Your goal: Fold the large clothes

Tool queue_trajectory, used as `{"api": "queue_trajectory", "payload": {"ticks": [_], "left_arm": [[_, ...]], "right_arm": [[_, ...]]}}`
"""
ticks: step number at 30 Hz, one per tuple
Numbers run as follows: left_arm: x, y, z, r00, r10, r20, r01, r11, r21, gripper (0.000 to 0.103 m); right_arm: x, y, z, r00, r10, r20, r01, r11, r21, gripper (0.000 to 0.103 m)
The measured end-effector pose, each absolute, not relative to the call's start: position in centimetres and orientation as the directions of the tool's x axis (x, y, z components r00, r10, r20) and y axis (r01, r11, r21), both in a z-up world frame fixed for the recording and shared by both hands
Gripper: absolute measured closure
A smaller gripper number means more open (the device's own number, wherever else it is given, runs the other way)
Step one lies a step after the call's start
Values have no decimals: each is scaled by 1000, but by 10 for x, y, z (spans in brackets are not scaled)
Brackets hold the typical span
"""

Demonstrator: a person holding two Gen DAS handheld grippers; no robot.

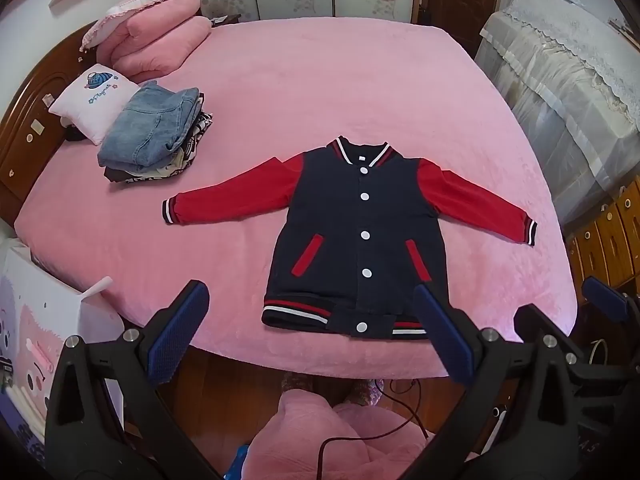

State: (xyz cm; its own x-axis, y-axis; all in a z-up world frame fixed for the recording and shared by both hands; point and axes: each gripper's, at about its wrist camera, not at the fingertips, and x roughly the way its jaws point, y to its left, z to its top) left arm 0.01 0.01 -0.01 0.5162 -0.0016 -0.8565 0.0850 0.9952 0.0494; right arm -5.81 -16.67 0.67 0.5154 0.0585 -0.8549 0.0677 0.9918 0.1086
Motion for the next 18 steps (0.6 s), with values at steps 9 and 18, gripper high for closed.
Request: {"api": "queue_trajectory", "payload": {"ticks": [9, 18], "left_arm": [[0, 0, 0, 512, 1, -859, 85, 995, 52, 2], [0, 0, 0, 509, 4, -861, 84, 995, 55, 2]], "right_arm": [[-56, -168, 7, 513, 58, -857, 68, 992, 108, 0], [-55, -169, 8, 513, 58, -857, 66, 992, 107, 0]]}}
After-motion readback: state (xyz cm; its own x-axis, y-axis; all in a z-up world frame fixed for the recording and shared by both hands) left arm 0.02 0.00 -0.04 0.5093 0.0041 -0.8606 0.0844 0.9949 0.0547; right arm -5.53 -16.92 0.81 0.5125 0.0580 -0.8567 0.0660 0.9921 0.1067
